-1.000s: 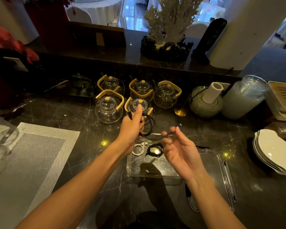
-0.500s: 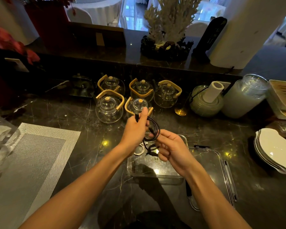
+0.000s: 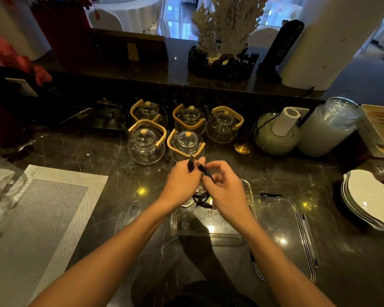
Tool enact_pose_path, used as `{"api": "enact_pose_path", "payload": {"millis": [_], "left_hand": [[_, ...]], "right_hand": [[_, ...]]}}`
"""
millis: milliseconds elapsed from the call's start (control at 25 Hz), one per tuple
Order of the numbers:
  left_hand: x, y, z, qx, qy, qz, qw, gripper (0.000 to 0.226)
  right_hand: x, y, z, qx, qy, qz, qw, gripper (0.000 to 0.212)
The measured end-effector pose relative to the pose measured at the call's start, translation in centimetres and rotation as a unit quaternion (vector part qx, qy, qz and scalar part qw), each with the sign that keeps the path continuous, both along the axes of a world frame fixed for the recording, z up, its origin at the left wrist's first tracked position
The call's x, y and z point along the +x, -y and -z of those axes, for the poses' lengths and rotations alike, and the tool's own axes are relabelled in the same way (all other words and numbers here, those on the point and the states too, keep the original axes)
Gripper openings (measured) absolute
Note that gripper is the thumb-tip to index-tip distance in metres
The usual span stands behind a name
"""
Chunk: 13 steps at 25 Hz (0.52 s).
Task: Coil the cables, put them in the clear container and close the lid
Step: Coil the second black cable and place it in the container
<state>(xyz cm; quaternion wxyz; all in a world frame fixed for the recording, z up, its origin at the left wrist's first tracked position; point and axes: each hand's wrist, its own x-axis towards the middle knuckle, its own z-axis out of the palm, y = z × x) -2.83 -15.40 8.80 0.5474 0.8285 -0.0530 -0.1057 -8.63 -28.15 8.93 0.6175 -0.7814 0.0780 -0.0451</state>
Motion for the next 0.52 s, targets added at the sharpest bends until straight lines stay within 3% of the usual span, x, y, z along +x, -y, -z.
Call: {"api": "enact_pose_path", "payload": {"millis": [120,200,320,520], "left_hand": [[-0.2,-0.2,0.2,-0.008,-0.013,0.010,1.000,0.051],[-0.5,-0.3,0.5,-0.018,-0.023,0.019,0.999,0.054],[-0.6,-0.8,0.7,-0.073,-0.059,-0.001,0.996,0.049],[-0.3,-0.4,-1.0,-0.107,0.003,0.025,0.994,0.058]], "right_hand": [[-0.1,-0.1,0.6,-0.062,0.063,0.036,0.995,0.008],[0.4,0.3,-0.1,0.037,0.045,0.052,0.997,0.006],[0.5,1.6,-1.7,0.240,-0.003,0.039,0.970,0.012],[0.6,2.2,-0.5,0.327,-0.122,0.094,0.932,0.023]]}}
